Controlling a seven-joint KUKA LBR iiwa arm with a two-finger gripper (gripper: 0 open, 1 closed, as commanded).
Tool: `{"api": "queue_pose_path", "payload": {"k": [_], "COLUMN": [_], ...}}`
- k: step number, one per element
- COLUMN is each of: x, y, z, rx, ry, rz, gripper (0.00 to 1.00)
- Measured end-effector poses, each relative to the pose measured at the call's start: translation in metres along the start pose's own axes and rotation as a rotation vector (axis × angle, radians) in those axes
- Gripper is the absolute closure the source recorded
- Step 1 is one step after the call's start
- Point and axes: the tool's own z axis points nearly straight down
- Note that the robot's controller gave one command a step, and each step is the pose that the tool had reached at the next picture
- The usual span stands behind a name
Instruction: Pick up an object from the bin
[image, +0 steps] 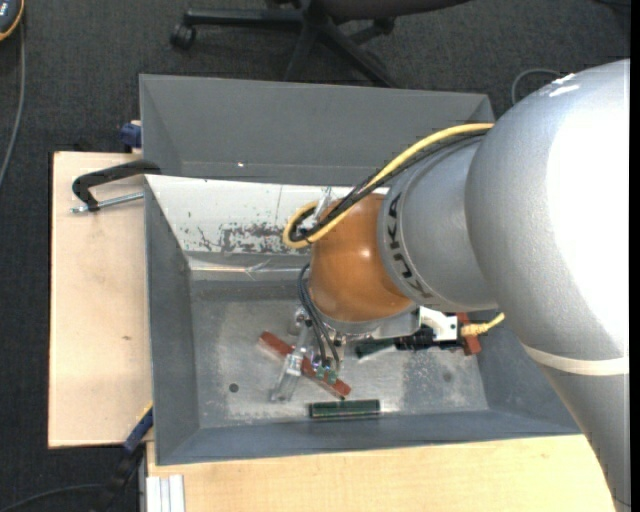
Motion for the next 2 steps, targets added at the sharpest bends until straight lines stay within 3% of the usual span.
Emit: {"api": "queue_pose_path", "payload": {"k": [1,2], "x": [0.0050,0.0050], "y": [-0.0019,-0.0019], "z": [0.0008,0.0008], "rx": [0.000,0.000], "ry": [0.002,0.002], "rz": [0.083,0.083], "gripper": [1.00,1.00]}}
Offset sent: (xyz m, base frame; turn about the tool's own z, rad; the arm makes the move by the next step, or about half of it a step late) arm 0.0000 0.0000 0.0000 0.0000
